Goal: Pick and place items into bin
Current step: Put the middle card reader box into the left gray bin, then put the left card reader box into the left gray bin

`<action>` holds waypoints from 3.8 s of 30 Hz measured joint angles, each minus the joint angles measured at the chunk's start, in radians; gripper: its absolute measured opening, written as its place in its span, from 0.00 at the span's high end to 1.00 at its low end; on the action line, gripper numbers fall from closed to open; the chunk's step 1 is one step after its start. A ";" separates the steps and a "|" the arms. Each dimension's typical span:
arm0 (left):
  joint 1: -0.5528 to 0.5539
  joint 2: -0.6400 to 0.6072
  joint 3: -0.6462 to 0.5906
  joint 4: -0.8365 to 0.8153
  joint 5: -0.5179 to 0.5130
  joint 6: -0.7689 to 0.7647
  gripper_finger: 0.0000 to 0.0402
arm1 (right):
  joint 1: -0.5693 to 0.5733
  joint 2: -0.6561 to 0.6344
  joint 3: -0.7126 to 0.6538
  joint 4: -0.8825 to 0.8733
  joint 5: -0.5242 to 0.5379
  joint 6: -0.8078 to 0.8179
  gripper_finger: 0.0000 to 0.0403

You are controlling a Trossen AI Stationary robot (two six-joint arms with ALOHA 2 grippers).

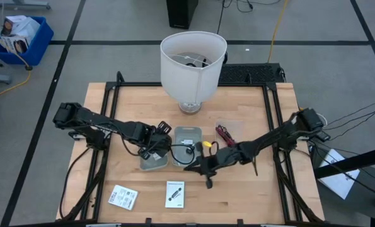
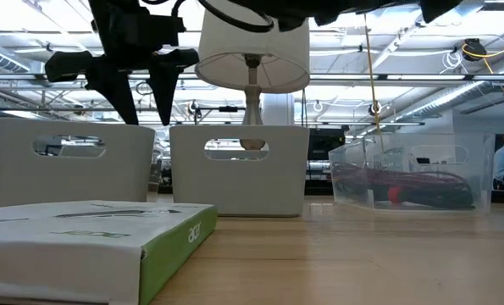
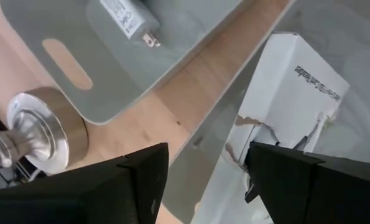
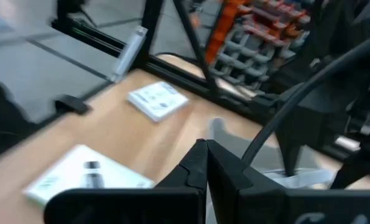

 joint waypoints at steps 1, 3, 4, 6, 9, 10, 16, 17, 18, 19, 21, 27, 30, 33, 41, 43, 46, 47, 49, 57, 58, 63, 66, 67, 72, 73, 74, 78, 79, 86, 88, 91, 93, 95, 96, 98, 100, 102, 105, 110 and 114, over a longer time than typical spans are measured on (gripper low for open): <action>0.000 0.000 0.000 0.000 0.001 -0.013 0.47 | 0.002 0.019 0.008 0.019 0.031 -0.025 1.00; 0.000 0.000 0.000 0.000 0.003 -0.036 0.47 | 0.010 0.055 0.024 0.037 0.098 -0.074 1.00; 0.000 -0.002 0.000 0.000 0.003 -0.047 0.47 | 0.015 0.070 0.031 0.041 0.134 -0.100 1.00; 0.000 -0.019 0.000 0.000 0.006 -0.067 0.47 | 0.025 0.087 0.037 0.046 0.204 -0.134 1.00; 0.000 -0.055 0.000 0.012 0.006 -0.069 0.47 | 0.032 0.068 0.040 0.044 0.247 -0.147 1.00; -0.001 -0.065 0.000 0.013 0.009 -0.070 0.47 | 0.034 0.052 0.040 0.040 0.247 -0.147 1.00; 0.003 -0.135 0.000 0.060 0.122 -0.186 0.47 | 0.063 -0.050 0.043 -0.046 0.249 -0.108 1.00; 0.004 -0.141 0.000 0.067 0.122 -0.229 0.47 | 0.069 -0.062 0.042 -0.068 0.249 -0.108 1.00; 0.006 -0.149 0.000 0.062 0.115 -0.269 0.47 | 0.075 -0.069 0.042 -0.082 0.249 -0.107 1.00; 0.007 -0.157 0.000 0.046 0.104 -0.300 0.47 | 0.081 -0.075 0.042 -0.093 0.251 -0.104 1.00; 0.008 -0.173 0.000 0.016 0.081 -0.338 0.47 | 0.095 -0.082 0.042 -0.111 0.273 -0.101 1.00; -0.044 -0.202 0.000 0.007 0.086 -0.408 0.47 | 0.114 -0.093 0.040 -0.157 0.327 -0.112 1.00; -0.090 -0.203 0.000 -0.001 0.086 -0.443 0.47 | 0.121 -0.121 0.040 -0.208 0.330 -0.112 1.00; -0.182 -0.224 0.000 -0.010 0.086 -0.501 0.49 | 0.142 -0.194 0.004 -0.290 0.330 -0.088 1.00; -0.424 -0.229 -0.002 -0.017 0.086 -0.742 0.69 | 0.106 -0.564 -0.390 -0.079 0.300 -0.007 1.00; -0.458 -0.229 -0.013 -0.014 0.087 -0.827 0.73 | 0.066 -0.650 -0.482 -0.051 0.324 0.040 1.00; -0.503 -0.226 -0.056 0.010 0.105 -0.942 0.76 | 0.021 -0.760 -0.578 -0.051 0.394 0.101 1.00; -0.517 -0.226 -0.077 0.015 0.120 -0.981 0.76 | 0.012 -0.796 -0.604 -0.049 0.385 0.105 1.00; -0.545 -0.226 -0.128 0.065 0.140 -1.047 0.76 | -0.003 -0.866 -0.650 -0.048 0.309 0.108 1.00; -0.605 -0.213 -0.293 0.466 0.141 -1.056 0.76 | -0.058 -1.065 -0.769 -0.035 0.163 0.179 1.00; -0.610 -0.213 -0.298 0.472 0.137 -1.056 0.76 | -0.063 -1.078 -0.776 -0.051 0.163 0.189 1.00; -0.635 -0.214 -0.301 0.465 0.131 -1.109 0.76 | -0.083 -1.119 -0.807 -0.086 0.162 0.227 1.00; -0.669 -0.214 -0.301 0.397 0.137 -1.205 0.76 | -0.099 -1.134 -0.825 -0.087 0.162 0.236 1.00; -0.681 -0.214 -0.301 0.367 0.139 -1.245 0.75 | -0.103 -1.138 -0.829 -0.087 0.162 0.239 1.00; -0.743 -0.214 -0.301 0.257 0.178 -1.402 0.62 | -0.108 -1.141 -0.833 -0.077 0.121 0.241 1.00; -0.756 -0.214 -0.301 0.245 0.183 -1.427 0.58 | -0.108 -1.141 -0.833 -0.070 0.110 0.241 1.00; -0.766 -0.214 -0.302 0.234 0.184 -1.449 0.55 | -0.108 -1.141 -0.833 -0.064 0.108 0.242 1.00; -0.781 -0.214 -0.302 0.233 0.205 -1.507 0.41 | -0.108 -1.141 -0.833 -0.062 0.109 0.245 1.00; -0.782 -0.212 -0.302 0.234 0.209 -1.512 0.38 | -0.108 -1.141 -0.833 -0.062 0.109 0.247 1.00; -0.783 -0.160 -0.342 0.269 0.234 -1.563 0.29 | -0.108 -1.141 -0.833 -0.063 0.110 0.247 1.00; -0.787 -0.147 -0.368 0.315 0.264 -1.591 0.30 | -0.108 -1.141 -0.833 -0.063 0.110 0.247 1.00; -0.805 -0.130 -0.379 0.380 0.288 -1.648 0.32 | -0.108 -1.141 -0.833 -0.064 0.110 0.247 1.00; -0.823 -0.127 -0.378 0.408 0.305 -1.660 0.34 | -0.108 -1.141 -0.833 -0.064 0.110 0.242 1.00; -0.835 -0.127 -0.367 0.412 0.322 -1.687 0.37 | -0.108 -1.141 -0.833 -0.064 0.110 0.239 1.00; -0.842 -0.128 -0.360 0.413 0.323 -1.707 0.38 | -0.108 -1.141 -0.833 -0.064 0.110 0.239 1.00; -0.859 -0.128 -0.349 0.436 0.312 -1.758 0.40 | -0.108 -1.141 -0.833 -0.064 0.110 0.240 1.00; -0.884 -0.120 -0.348 0.491 0.266 -1.814 0.42 | -0.108 -1.141 -0.833 -0.063 0.110 0.244 1.00; -0.913 -0.092 -0.348 0.533 0.244 -1.834 0.46 | -0.108 -1.141 -0.833 -0.063 0.110 0.244 1.00; -0.952 -0.044 -0.345 0.552 0.237 -1.856 0.51 | -0.108 -1.141 -0.833 -0.063 0.110 0.246 1.00; -0.982 0.026 -0.282 0.518 0.212 -1.837 0.55 | -0.108 -1.141 -0.833 -0.063 0.110 0.262 1.00; -0.991 0.074 -0.183 0.349 0.155 -1.773 0.53 | -0.108 -1.141 -0.833 -0.053 0.110 0.262 1.00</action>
